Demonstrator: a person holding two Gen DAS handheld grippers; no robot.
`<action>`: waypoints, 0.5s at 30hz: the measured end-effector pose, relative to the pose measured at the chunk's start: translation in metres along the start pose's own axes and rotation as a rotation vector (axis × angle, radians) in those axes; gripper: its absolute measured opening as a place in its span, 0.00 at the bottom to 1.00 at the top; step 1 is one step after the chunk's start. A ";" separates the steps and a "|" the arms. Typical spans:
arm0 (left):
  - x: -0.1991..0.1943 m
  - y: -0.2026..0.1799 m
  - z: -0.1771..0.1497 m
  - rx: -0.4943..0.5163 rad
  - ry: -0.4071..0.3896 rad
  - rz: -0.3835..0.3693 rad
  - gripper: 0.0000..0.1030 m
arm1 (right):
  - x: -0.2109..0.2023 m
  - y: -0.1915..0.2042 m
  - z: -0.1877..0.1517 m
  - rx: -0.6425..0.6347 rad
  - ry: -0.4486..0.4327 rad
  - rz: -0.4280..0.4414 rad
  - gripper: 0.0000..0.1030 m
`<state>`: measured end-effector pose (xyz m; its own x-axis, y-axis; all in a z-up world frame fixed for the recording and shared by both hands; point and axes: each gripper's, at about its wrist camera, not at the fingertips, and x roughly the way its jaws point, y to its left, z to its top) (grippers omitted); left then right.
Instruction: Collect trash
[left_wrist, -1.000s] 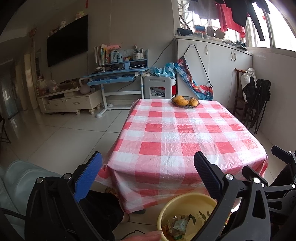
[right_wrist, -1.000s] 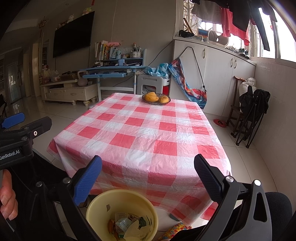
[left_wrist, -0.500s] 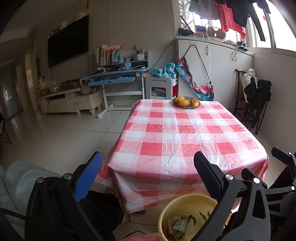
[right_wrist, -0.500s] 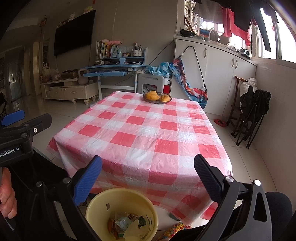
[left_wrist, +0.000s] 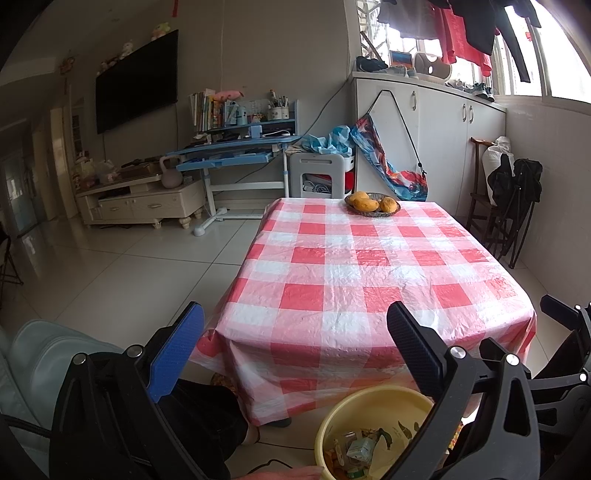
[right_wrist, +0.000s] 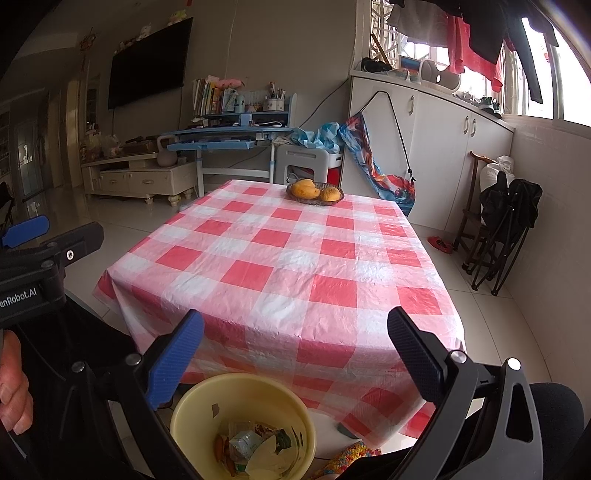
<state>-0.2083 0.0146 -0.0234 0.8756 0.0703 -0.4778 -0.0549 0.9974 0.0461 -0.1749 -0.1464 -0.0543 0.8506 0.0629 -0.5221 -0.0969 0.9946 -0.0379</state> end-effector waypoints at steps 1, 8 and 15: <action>0.000 0.000 0.000 0.000 0.000 0.001 0.93 | 0.000 0.001 0.000 0.000 0.000 0.000 0.92; 0.001 0.000 0.001 0.001 -0.004 0.000 0.93 | 0.001 0.001 -0.001 -0.002 0.002 0.001 0.92; 0.004 0.004 0.005 -0.018 0.014 -0.037 0.93 | 0.002 0.001 -0.004 -0.004 0.007 0.007 0.93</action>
<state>-0.2024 0.0186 -0.0208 0.8705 0.0329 -0.4911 -0.0310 0.9994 0.0121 -0.1755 -0.1457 -0.0587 0.8463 0.0692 -0.5282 -0.1046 0.9938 -0.0374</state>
